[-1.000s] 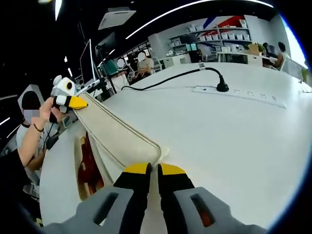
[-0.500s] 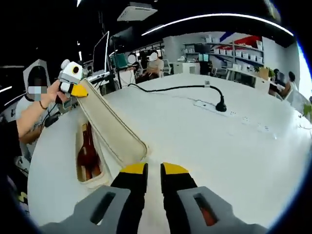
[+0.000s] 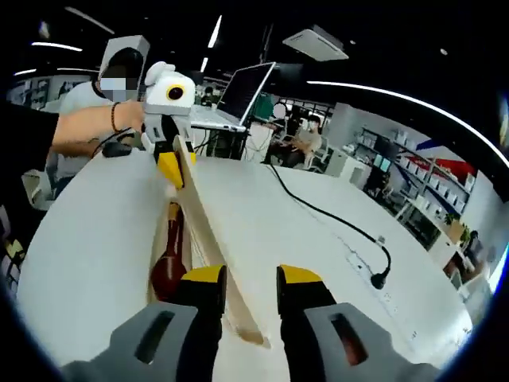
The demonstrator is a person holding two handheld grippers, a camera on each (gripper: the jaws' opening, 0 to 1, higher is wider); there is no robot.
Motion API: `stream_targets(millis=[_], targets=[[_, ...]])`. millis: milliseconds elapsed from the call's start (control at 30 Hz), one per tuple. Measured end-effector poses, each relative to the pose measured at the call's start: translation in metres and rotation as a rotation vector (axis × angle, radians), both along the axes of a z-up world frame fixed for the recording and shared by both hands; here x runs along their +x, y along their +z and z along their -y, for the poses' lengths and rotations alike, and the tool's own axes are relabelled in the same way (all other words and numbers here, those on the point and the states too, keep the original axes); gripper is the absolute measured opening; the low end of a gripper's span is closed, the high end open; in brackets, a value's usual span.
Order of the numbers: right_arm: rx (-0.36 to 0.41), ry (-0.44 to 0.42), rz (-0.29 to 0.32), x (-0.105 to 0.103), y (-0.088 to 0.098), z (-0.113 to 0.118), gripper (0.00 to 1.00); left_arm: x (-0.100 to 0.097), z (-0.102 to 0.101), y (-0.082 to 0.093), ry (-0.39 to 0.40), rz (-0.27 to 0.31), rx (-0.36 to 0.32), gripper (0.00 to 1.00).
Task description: Arrange the utensils inside the cutlery case until each visible utensil rests in its matching compartment.
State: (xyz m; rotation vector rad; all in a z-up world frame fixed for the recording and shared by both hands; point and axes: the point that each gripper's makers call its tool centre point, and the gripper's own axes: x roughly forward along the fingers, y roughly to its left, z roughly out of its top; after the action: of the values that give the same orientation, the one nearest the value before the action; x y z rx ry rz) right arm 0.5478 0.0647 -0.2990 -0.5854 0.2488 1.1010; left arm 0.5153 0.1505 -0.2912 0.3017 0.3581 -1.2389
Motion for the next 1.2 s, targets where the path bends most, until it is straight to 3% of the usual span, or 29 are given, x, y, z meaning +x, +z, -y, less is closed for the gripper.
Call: stream_targets(millis=[100, 167, 233, 267, 333, 367, 433, 500, 567, 633, 667, 700, 767, 800, 833, 867, 900, 933, 967, 1000, 1067, 1100, 1200], targets=[[0.017, 0.035, -0.033, -0.009, -0.003, -0.013, 0.23, -0.007, 0.004, 0.002, -0.045, 0.066, 0.024, 0.03], [-0.022, 0.055, -0.035, -0.013, -0.01, -0.014, 0.18, -0.009, 0.006, 0.003, -0.042, 0.079, 0.022, 0.03], [-0.082, 0.1, -0.024, -0.019, -0.021, -0.014, 0.12, -0.009, 0.007, 0.005, -0.04, 0.091, 0.018, 0.03], [-0.1, 0.125, 0.049, -0.019, -0.018, -0.013, 0.1, -0.009, 0.007, 0.006, -0.042, 0.101, 0.02, 0.03], [-0.105, 0.131, 0.023, -0.014, -0.013, -0.01, 0.06, -0.008, 0.006, 0.006, -0.044, 0.124, 0.012, 0.04], [-0.105, 0.125, 0.013, -0.015, -0.014, -0.009, 0.05, -0.007, 0.005, 0.007, -0.039, 0.127, 0.007, 0.05], [-0.14, 0.134, 0.06, -0.016, -0.015, -0.01, 0.04, -0.004, 0.004, 0.009, -0.006, 0.092, -0.029, 0.06], [-0.148, 0.134, 0.065, -0.017, -0.015, -0.012, 0.03, 0.002, 0.001, 0.011, 0.042, 0.065, -0.071, 0.1], [-0.14, 0.13, 0.074, -0.024, -0.012, -0.014, 0.03, 0.01, -0.004, 0.018, 0.132, 0.004, -0.163, 0.26], [-0.116, 0.119, 0.08, -0.025, -0.006, -0.016, 0.03, 0.006, -0.005, 0.024, 0.151, -0.048, -0.239, 0.57], [-0.111, 0.119, 0.101, -0.024, -0.002, -0.016, 0.03, 0.003, -0.004, 0.029, 0.16, -0.058, -0.293, 0.67], [-0.114, 0.112, 0.119, -0.025, 0.0, -0.017, 0.03, 0.001, -0.006, 0.032, 0.177, -0.079, -0.32, 0.73], [-0.136, 0.089, 0.154, -0.022, 0.006, -0.015, 0.03, 0.001, -0.013, 0.035, 0.26, -0.185, -0.399, 0.75], [-0.153, 0.077, 0.188, -0.019, 0.009, -0.015, 0.03, 0.005, -0.017, 0.038, 0.321, -0.256, -0.457, 0.81], [-0.177, 0.064, 0.231, -0.018, 0.011, -0.014, 0.03, 0.011, -0.022, 0.043, 0.403, -0.365, -0.563, 0.88], [-0.196, 0.055, 0.264, -0.019, 0.012, -0.015, 0.03, 0.01, -0.023, 0.047, 0.401, -0.395, -0.617, 0.94], [-0.21, 0.045, 0.301, -0.019, 0.014, -0.017, 0.03, 0.005, -0.021, 0.048, 0.39, -0.402, -0.643, 0.96], [-0.208, 0.045, 0.3, -0.024, 0.012, -0.019, 0.03, 0.004, -0.021, 0.047, 0.398, -0.423, -0.656, 0.96], [-0.21, 0.043, 0.318, -0.026, 0.013, -0.021, 0.03, 0.001, -0.021, 0.041, 0.422, -0.438, -0.636, 0.97], [-0.219, 0.042, 0.369, -0.026, 0.017, -0.023, 0.03, -0.001, -0.019, 0.039, 0.427, -0.442, -0.634, 0.98], [-0.242, 0.038, 0.434, -0.027, 0.021, -0.028, 0.03, -0.003, -0.017, 0.037, 0.454, -0.504, -0.665, 1.0], [-0.264, 0.032, 0.495, -0.028, 0.024, -0.03, 0.03, -0.004, -0.018, 0.04, 0.468, -0.565, -0.724, 0.99], [-0.363, -0.002, 0.648, -0.03, 0.027, -0.028, 0.03, -0.009, -0.02, 0.058, 0.438, -0.674, -0.916, 0.97]])
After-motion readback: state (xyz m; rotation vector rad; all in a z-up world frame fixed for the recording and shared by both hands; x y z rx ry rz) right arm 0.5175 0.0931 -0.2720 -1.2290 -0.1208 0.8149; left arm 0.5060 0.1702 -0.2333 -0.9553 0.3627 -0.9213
